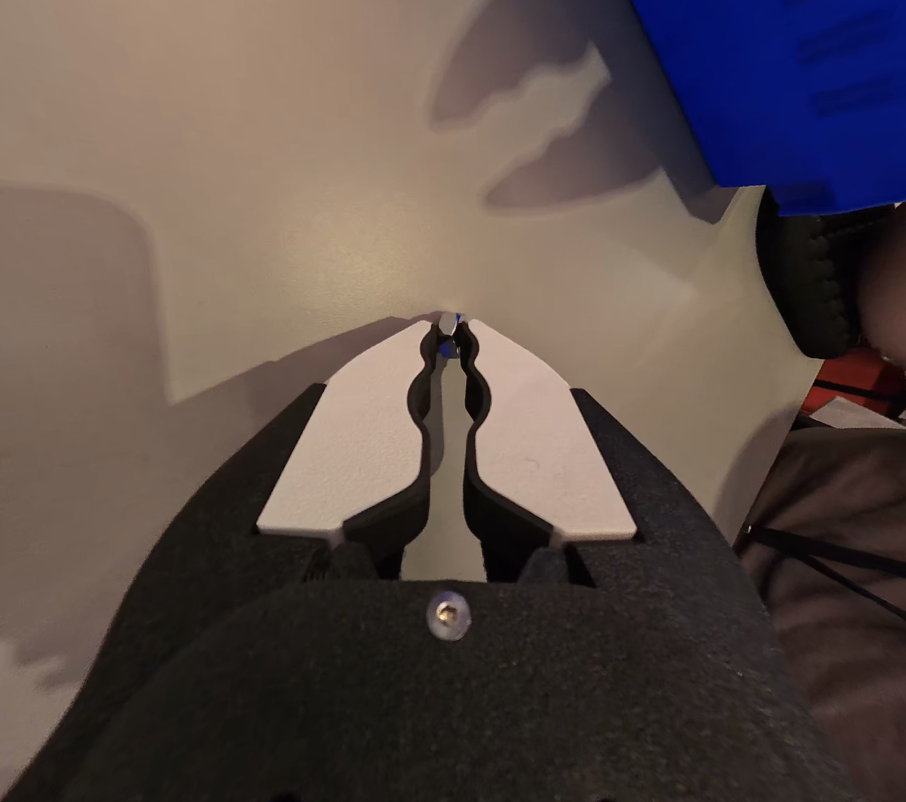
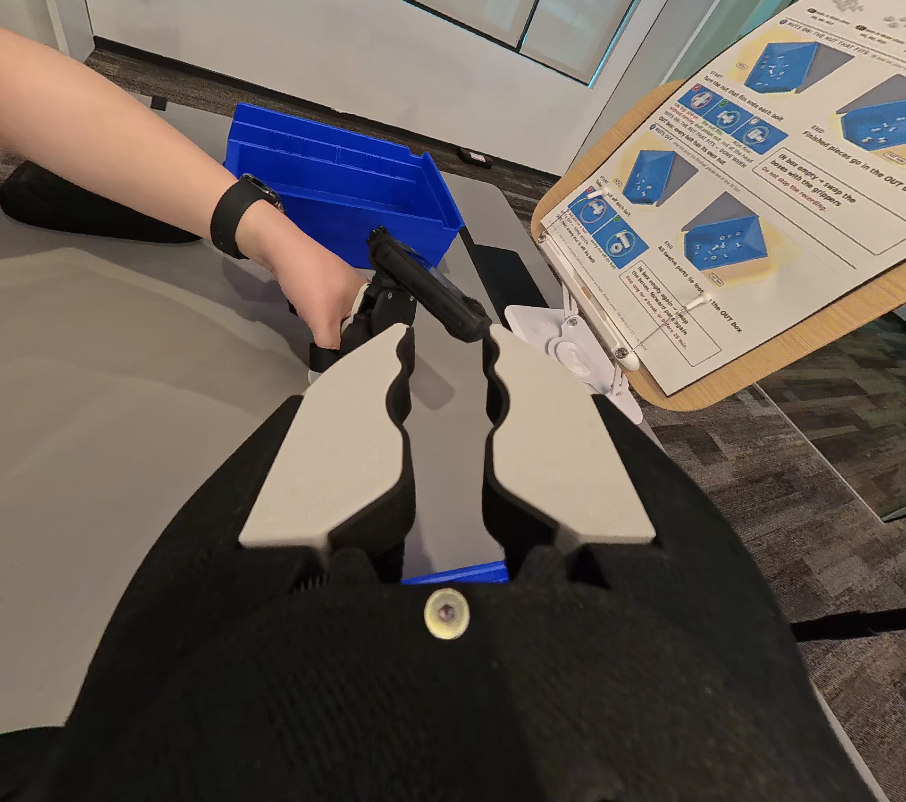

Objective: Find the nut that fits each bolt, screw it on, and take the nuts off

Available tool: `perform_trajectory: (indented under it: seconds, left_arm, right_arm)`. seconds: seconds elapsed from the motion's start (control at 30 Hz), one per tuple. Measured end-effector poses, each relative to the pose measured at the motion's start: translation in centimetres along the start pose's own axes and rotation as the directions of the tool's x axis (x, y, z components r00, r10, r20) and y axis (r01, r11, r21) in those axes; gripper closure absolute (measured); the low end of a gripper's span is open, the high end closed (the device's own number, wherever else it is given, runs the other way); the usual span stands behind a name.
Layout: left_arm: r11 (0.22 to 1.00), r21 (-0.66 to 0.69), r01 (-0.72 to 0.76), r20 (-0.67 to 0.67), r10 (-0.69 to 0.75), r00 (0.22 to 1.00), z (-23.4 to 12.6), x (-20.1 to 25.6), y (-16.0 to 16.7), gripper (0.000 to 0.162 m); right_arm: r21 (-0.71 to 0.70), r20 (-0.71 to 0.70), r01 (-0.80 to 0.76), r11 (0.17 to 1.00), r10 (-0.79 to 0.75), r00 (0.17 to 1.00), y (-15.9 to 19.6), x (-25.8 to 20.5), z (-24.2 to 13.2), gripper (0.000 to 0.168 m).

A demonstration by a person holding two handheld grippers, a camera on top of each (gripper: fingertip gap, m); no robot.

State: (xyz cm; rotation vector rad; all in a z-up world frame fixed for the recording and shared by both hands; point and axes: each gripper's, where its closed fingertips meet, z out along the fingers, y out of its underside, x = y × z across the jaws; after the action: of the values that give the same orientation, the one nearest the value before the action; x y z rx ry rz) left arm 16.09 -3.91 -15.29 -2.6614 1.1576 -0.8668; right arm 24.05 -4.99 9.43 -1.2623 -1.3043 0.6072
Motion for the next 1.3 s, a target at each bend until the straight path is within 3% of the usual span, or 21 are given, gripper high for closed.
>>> perform_trajectory:
  seconds: [0.2, 0.4, 0.5, 0.63, 0.77, 0.93, 1.1, 1.3]
  left_arm:
    - [1.000, -0.008, -0.004, -0.002, 0.004, 1.000, -0.1, 0.0, -0.1, 0.148]
    - [0.997, 0.038, -0.060, 0.118, 0.055, 0.991, -1.7, -1.2, -0.9, 0.133]
    - [0.976, 0.186, -0.111, 0.155, 0.083, 0.984, -5.1, -0.4, -2.4, 0.138]
    - [0.861, 0.435, -0.263, 0.303, 0.135, 0.943, -14.0, 1.5, -3.3, 0.142]
    - [0.806, 0.513, -0.294, 0.430, 0.055, 0.901, -22.5, 1.1, 0.6, 0.136]
    - [0.787, 0.556, -0.268, 0.512, -0.070, 0.856, -28.4, -2.6, 7.7, 0.140]
    - [0.820, 0.562, -0.110, 0.440, -0.183, 0.879, -28.7, -6.0, 14.3, 0.142]
    - [0.860, 0.506, 0.061, 0.384, -0.288, 0.877, -26.7, -9.8, 18.5, 0.147]
  right_arm:
    - [-0.004, -0.003, -0.004, 1.000, 0.004, 1.000, 0.2, 0.2, 0.0, 0.141]
    - [-0.022, -0.047, 0.009, 1.000, -0.010, 0.999, 0.7, 0.9, -0.2, 0.141]
    - [0.002, -0.065, 0.004, 1.000, -0.003, 0.998, 0.4, 1.3, -0.5, 0.141]
    - [0.003, -0.093, 0.009, 1.000, -0.008, 0.996, 0.3, 1.7, -0.9, 0.141]
    - [-0.017, -0.109, 0.018, 1.000, -0.020, 0.994, 0.4, 1.8, -0.8, 0.141]
    - [-0.062, -0.096, 0.041, 0.997, -0.047, 0.994, 0.6, 1.2, 0.6, 0.141]
    - [-0.187, -0.078, 0.043, 0.981, -0.059, 0.995, 3.3, 1.0, 3.0, 0.141]
    - [-0.215, -0.095, 0.001, 0.977, -0.022, 0.995, 5.0, 1.3, 4.4, 0.142]
